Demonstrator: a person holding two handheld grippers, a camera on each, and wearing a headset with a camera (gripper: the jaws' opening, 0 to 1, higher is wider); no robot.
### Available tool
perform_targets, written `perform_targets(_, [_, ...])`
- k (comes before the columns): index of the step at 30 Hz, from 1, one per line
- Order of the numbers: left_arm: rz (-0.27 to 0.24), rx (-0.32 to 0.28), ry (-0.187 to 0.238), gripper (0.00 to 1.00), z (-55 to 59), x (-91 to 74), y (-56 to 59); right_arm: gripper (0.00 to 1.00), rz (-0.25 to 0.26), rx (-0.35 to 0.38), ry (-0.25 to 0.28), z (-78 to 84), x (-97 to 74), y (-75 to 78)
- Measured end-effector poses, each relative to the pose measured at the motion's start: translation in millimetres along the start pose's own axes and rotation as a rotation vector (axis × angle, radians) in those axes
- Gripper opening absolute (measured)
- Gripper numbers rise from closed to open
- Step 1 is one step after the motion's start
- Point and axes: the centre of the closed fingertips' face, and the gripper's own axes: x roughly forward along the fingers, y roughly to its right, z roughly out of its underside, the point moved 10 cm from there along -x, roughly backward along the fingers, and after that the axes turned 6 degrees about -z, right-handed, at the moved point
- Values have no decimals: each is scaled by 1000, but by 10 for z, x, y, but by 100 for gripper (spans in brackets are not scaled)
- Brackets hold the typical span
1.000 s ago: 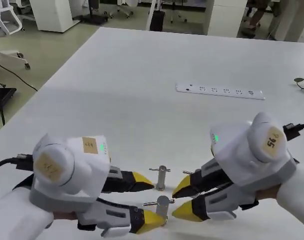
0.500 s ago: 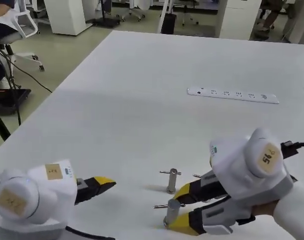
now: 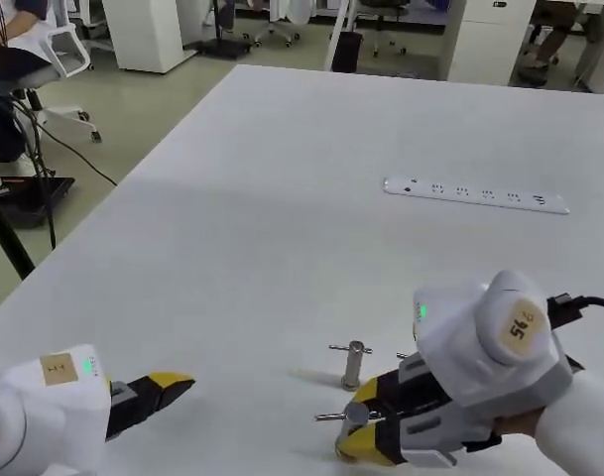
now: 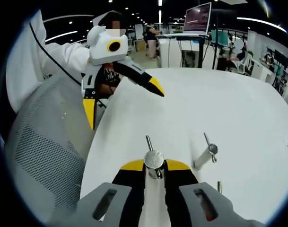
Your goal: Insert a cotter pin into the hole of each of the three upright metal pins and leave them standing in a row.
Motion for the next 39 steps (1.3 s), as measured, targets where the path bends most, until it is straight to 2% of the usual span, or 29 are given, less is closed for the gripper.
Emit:
perform_targets(6, [12,15,5,99,-51,-4,48,8,23,-69,-24,-16,-2,-35])
perform_targets(10, [14,14,13,99,-88,5,72,7,7,-36,-23,-6,-23,-46])
perform_targets(13, [15,15,10,99,-107,12,88,7,21,-55,-36,15,-50,-77])
perform_targets(20, [9,16,5,99,-155,40,111,7,38,-43,35,30,-302,-142])
perform_targets(25, [5,8,7,99,-191,81,146,7,52,-53,49,59,-495,-172])
perform_targets(30, [9,10,-4,99,-214,111,181,7,65,-55,56,169,-685,-205])
perform_targets(34, [10,9,-4,99,-240,121,192,7,86,-40,58,289,-832,-172])
perform_targets(39, [12,24,-33,99,-242,128,214,7,101,-35,52,437,-1004,-134])
